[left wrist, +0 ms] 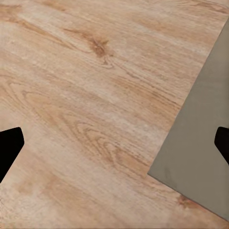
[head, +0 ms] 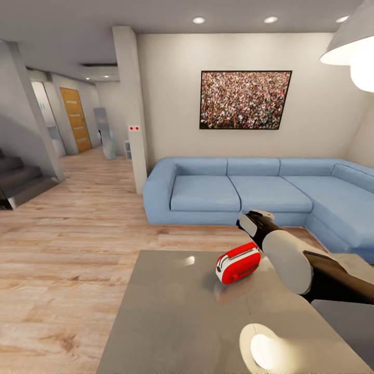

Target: Turn on the radio receiver that's on the table in the living room.

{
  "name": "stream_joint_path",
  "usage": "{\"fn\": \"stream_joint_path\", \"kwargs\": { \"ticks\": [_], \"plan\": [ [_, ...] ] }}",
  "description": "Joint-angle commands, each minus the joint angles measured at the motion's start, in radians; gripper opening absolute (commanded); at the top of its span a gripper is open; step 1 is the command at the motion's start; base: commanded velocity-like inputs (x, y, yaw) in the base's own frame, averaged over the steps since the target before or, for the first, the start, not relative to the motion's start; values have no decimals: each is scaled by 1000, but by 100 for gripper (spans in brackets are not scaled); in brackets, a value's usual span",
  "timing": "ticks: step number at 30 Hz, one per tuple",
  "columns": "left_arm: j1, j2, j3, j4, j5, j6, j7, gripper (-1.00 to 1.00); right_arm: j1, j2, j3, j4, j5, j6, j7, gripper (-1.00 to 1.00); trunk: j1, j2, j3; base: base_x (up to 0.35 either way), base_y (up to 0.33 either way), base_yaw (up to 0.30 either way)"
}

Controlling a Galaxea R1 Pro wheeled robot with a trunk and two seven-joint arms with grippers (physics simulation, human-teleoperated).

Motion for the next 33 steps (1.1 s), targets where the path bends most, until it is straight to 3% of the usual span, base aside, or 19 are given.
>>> {"fn": "stream_joint_path", "kwargs": {
  "ticks": [1,33],
  "plan": [
    [0,0,0,0,0,0,0,100,0,0,3,0,1,0,1,100,0,0,-2,0,0,0],
    [0,1,0,0,0,0,0,100,0,0,11,-2,1,1,6,100,0,0,-53,0,0,0]
  ]
}}
